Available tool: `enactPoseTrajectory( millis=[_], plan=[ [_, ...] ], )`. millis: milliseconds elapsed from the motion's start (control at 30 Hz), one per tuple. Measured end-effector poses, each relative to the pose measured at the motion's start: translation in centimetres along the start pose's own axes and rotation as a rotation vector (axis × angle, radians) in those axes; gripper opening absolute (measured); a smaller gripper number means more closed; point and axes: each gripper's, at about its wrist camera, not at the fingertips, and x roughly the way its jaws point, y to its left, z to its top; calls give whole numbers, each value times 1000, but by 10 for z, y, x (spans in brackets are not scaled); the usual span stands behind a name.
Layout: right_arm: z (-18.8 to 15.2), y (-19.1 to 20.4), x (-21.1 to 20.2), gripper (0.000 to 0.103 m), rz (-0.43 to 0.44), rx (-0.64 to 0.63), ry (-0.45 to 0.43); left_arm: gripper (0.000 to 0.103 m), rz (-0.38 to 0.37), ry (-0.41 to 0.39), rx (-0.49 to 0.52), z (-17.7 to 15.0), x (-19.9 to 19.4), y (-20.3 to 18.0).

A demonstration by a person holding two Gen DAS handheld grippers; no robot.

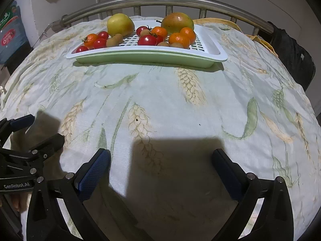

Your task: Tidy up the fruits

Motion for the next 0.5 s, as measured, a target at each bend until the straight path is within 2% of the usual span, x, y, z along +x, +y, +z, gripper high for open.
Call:
enactPoseTrajectory(
  millis=[500],
  plan=[
    [0,0,0,103,-1,-1,1,103,-3,0,0,-1,0,-1]
  ],
)
